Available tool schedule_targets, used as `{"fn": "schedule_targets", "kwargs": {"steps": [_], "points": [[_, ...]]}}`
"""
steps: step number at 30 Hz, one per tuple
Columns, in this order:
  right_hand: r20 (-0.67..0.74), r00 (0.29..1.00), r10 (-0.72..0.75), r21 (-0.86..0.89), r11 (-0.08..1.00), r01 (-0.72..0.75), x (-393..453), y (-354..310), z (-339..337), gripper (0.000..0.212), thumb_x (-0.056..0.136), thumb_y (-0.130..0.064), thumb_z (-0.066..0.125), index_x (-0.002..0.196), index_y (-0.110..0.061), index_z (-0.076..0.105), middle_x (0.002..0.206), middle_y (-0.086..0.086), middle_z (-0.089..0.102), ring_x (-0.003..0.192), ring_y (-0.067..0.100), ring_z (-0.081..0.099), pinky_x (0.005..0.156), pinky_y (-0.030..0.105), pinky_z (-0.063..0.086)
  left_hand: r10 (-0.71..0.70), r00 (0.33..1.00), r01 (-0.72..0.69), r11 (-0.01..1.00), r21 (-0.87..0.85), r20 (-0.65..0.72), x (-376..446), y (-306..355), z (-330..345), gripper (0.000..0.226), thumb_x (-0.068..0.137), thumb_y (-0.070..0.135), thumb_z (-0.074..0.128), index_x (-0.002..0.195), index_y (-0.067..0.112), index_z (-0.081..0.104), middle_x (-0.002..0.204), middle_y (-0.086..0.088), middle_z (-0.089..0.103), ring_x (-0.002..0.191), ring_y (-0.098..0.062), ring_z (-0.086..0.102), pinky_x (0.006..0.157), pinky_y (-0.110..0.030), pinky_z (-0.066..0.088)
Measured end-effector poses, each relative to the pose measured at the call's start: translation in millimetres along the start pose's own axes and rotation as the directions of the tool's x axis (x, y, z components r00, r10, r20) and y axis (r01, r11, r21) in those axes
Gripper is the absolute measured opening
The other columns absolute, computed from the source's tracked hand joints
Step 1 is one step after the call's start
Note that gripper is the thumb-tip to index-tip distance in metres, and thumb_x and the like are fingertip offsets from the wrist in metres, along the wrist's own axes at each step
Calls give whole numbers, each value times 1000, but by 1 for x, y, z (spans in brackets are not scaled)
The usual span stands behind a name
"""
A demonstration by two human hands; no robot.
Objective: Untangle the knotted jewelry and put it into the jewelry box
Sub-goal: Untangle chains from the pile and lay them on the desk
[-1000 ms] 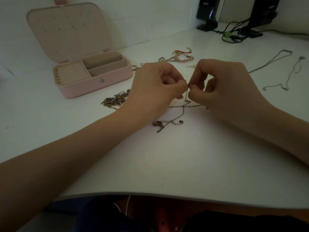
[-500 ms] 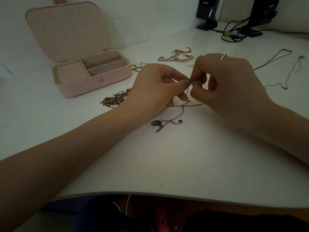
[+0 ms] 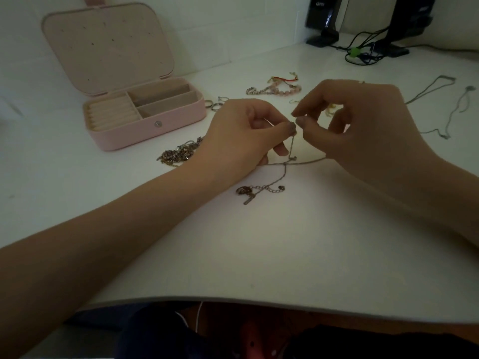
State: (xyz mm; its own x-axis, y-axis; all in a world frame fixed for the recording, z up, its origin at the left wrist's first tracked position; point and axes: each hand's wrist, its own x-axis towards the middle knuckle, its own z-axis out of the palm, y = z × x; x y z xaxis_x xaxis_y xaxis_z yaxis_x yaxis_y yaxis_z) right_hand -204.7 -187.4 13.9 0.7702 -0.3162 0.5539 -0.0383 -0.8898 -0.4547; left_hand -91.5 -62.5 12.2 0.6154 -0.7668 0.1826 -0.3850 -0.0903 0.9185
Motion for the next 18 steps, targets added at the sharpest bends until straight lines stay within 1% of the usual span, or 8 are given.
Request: {"fn": "schedule_targets", "kwargs": {"steps": [2, 5, 7, 10, 13, 15, 16, 18], "points": [[31, 999, 33, 53, 998, -35, 0, 0, -1, 5, 89, -22, 63, 89, -24, 68, 82, -20, 62, 59, 9, 61, 55, 14, 48, 20, 1000, -20, 1000, 16, 0, 0, -1, 0, 10, 88, 15, 67, 80, 11, 71, 54, 3, 65, 37, -3, 44, 43, -14, 37], [81, 993, 85, 115, 989, -94, 1, 2, 0, 7, 89, -20, 64, 84, -23, 68, 72, -21, 62, 49, 7, 62, 45, 12, 46, 31, 999, -31, 999, 30, -9, 0, -2, 0, 11, 90, 15, 65, 81, 10, 70, 54, 4, 65, 36, -3, 45, 42, -13, 37], [98, 990, 105, 140, 983, -118, 1, 3, 0, 7, 89, -21, 65, 83, -23, 68, 69, -22, 62, 48, 8, 62, 43, 13, 45, 51, 999, -50, 998, 44, -9, 0, -2, -1, 12, 91, 15, 63, 82, 10, 68, 55, 4, 65, 36, -3, 45, 42, -13, 36], [114, 987, 116, 169, 977, -134, 1, 2, -1, 7, 89, -22, 65, 83, -21, 67, 69, -23, 62, 48, 10, 62, 41, 16, 47, 77, 997, -78, 994, 80, 8, -1, -1, -1, 13, 93, 16, 59, 84, 9, 66, 59, 3, 66, 38, -3, 47, 43, -13, 37], [135, 985, 111, 151, 980, -131, 1, 2, -1, 8, 92, -25, 61, 85, -21, 63, 75, -18, 63, 48, 11, 61, 42, 18, 46, 114, 993, -116, 986, 120, 20, -2, -1, -1, 14, 94, 16, 57, 84, 11, 65, 59, 4, 65, 42, -5, 48, 46, -16, 41], [159, 982, 99, 98, 989, -115, 1, 3, 1, 11, 93, -31, 56, 89, -22, 61, 81, -13, 63, 51, 13, 60, 45, 23, 48, 162, 986, -164, 973, 160, 27, -2, -2, -1, 14, 94, 17, 56, 82, 16, 63, 58, 6, 64, 44, -5, 48, 48, -20, 43], [172, 981, 88, 74, 992, -102, 1, 3, 2, 13, 94, -33, 53, 90, -23, 60, 80, -12, 63, 53, 14, 59, 47, 25, 47, 182, 983, -185, 966, 178, 32, -2, -3, -1, 16, 94, 17, 56, 80, 19, 62, 57, 8, 64, 44, -4, 48, 48, -22, 44], [199, 978, 66, 53, 996, -78, 0, 3, 3, 13, 95, -33, 49, 90, -24, 57, 78, -11, 60, 56, 13, 57, 48, 22, 43, 206, 978, -209, 956, 206, 40, -1, -4, -1, 19, 94, 16, 56, 78, 24, 60, 57, 10, 62, 45, -2, 48, 49, -20, 44]]}}
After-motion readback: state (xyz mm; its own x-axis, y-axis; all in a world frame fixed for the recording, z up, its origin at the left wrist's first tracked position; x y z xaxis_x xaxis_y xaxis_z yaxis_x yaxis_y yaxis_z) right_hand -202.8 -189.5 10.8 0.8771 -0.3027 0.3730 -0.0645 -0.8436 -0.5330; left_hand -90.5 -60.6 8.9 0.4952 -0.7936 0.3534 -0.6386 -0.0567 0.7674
